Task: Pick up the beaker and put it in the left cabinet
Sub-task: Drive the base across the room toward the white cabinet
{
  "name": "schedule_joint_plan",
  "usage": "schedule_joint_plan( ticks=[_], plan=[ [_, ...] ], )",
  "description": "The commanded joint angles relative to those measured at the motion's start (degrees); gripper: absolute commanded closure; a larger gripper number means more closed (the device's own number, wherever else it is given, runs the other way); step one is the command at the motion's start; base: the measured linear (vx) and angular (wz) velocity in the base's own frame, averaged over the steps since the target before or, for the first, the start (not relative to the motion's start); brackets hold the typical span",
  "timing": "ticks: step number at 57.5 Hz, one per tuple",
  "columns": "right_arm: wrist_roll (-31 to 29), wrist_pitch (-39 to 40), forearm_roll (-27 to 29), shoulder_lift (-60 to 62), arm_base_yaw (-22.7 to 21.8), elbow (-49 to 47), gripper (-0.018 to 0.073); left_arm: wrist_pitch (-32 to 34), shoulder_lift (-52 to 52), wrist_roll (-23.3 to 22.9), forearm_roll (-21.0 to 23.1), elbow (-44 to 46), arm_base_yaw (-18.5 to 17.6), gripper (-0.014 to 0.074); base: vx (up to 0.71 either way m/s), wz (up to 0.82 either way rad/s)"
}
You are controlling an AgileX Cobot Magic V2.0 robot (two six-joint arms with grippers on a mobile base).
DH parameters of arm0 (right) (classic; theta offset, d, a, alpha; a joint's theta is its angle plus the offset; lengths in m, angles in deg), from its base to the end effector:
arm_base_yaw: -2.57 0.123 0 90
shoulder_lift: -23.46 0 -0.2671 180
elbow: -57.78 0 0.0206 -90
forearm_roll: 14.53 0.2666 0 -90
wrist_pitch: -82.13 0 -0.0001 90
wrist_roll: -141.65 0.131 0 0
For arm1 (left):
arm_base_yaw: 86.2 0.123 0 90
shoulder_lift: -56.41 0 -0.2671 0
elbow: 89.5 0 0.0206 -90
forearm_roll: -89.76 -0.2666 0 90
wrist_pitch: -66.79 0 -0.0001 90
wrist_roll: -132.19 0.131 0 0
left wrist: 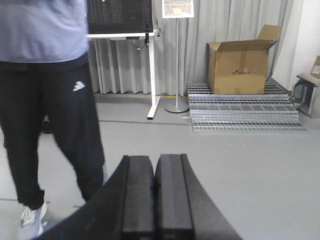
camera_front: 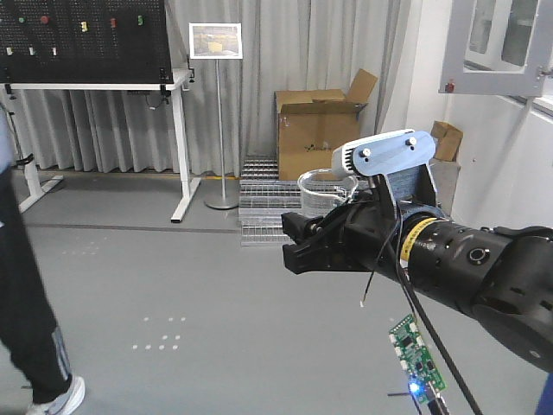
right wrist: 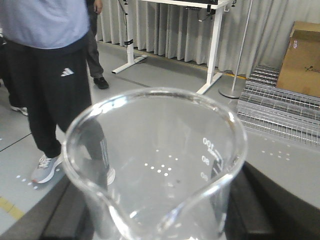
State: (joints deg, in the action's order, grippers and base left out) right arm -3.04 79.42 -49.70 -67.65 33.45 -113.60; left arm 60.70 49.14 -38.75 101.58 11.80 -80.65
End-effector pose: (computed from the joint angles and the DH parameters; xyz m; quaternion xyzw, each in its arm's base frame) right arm 0.3447 0.2019 0.3381 -0.1974 0.7513 0.1583 0.6095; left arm 0.1301 0.0098 0.1916 -0.0441 0.7176 0.0095 0.6950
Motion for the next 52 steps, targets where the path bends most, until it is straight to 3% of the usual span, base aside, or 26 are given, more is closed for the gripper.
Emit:
schedule_joint_plan(
  ticks=[1,52],
  plan=[
    [-0.3,3.7,-0.3,2.4,-0.2,-1.9,0.0382,5.0,0.6,-0.1,0.3,1.0,-0.2,0.0603,0.6,0.0],
    [-0.3,3.6,-0.3,2.4,-0.2,-1.9,0.0382,5.0,0.6,-0.1,0.3,1.0,-0.2,0.0603,0.61,-0.01]
  ],
)
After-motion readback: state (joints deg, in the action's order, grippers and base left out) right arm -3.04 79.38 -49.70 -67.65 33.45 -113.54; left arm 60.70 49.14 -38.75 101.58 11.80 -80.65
